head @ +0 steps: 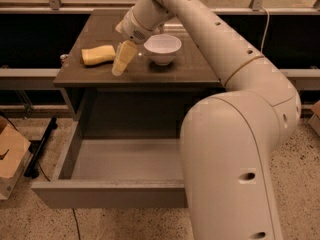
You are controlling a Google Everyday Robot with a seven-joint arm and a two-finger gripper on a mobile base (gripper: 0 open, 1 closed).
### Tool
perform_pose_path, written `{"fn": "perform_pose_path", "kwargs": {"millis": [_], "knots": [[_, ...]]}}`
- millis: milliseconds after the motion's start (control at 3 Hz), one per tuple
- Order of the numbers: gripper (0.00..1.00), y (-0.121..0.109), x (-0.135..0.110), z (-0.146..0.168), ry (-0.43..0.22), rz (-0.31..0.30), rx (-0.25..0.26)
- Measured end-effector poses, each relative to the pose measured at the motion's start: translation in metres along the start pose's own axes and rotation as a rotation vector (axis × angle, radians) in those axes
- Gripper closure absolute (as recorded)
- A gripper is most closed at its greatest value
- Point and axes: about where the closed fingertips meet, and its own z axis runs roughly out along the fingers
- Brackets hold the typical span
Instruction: Place sponge into top drawer
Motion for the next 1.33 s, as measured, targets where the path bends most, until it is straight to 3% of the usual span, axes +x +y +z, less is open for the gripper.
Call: {"fn": "perform_pose_path", "kwargs": {"millis": [1333], "knots": [[0.0,-0.038,0.007,0.062,-0.082,0.094,0.022]]}}
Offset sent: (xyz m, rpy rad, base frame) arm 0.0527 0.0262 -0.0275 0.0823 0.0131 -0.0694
